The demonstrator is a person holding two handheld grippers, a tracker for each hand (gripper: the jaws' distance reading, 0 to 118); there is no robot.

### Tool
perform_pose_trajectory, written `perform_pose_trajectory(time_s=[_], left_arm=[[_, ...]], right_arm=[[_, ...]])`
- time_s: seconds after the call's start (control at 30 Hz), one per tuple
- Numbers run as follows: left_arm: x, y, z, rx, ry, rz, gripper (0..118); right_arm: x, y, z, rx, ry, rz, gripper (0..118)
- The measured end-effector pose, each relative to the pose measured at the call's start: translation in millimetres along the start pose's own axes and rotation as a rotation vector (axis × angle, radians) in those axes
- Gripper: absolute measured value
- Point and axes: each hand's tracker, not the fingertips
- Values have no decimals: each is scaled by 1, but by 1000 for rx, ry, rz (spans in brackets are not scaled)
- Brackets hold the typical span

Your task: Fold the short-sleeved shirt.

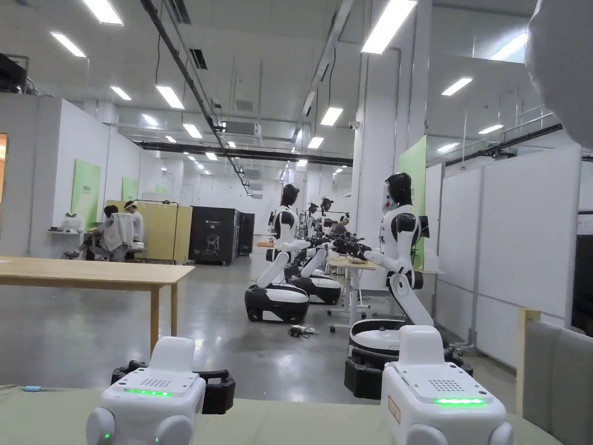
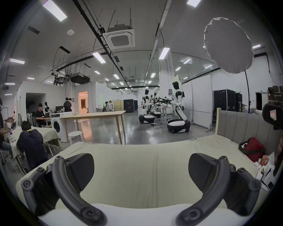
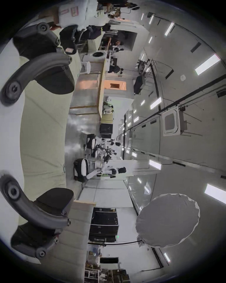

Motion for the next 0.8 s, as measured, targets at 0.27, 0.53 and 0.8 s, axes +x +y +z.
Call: perform_pose_trajectory(time_s=[0.27, 0.53, 0.8], left_arm=[[-3, 0, 2, 8, 9, -5, 118], [-5, 2, 0, 9, 14, -6, 118], [-6, 0, 0, 3, 15, -2, 118]], right_arm=[[-2, 3, 0, -29, -71, 31, 118], [-14, 0, 2, -28, -90, 51, 118], [1, 2, -2, -119, -22, -67, 118]])
